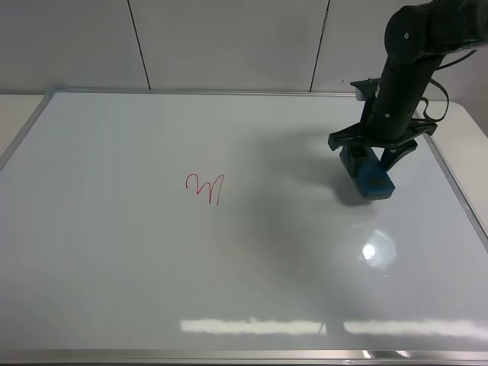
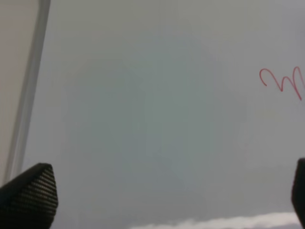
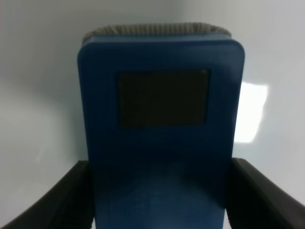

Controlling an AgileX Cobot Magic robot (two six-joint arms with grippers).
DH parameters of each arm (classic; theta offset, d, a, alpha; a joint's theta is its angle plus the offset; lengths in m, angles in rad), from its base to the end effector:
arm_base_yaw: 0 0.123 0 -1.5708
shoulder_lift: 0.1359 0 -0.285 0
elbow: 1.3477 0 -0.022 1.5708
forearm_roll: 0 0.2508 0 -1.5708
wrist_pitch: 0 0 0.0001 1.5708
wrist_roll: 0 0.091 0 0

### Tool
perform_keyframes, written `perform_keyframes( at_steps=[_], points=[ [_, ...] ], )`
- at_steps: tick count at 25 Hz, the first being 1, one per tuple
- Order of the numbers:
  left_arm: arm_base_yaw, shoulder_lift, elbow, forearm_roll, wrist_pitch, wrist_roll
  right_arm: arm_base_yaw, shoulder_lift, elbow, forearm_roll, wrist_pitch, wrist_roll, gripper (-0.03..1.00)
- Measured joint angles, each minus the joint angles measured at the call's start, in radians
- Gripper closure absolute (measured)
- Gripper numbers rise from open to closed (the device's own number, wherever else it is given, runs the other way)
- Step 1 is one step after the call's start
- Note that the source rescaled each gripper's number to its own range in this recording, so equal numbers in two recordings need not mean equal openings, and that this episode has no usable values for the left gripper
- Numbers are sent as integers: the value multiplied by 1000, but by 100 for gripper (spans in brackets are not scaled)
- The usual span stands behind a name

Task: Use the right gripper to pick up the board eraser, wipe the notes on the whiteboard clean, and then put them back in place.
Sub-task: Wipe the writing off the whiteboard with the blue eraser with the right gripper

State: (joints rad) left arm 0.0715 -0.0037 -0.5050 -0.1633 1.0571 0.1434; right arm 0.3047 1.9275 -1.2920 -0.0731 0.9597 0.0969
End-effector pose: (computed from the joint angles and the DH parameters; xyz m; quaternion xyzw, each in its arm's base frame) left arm -0.0055 -0.0133 0.2798 0.0338 0.8465 -0.0247 0.5307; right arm 0.3508 0.1046 0.1715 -0.1235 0.9914 -0.0237 0.0368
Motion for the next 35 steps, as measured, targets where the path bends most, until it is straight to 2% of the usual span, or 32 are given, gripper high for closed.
perform_keyframes(
  at_steps=[10,18,27,35],
  points=[
    [0,0,0,0,0,0,141,0,-46,5,33,-215,95],
    [0,0,0,0,0,0,242,0,-46,85,3,-465,95],
    [0,0,0,0,0,0,334,4,-56,88,-44,-642,95],
    [0,0,0,0,0,0,407,132,-261,87,99,-719,95]
  ],
)
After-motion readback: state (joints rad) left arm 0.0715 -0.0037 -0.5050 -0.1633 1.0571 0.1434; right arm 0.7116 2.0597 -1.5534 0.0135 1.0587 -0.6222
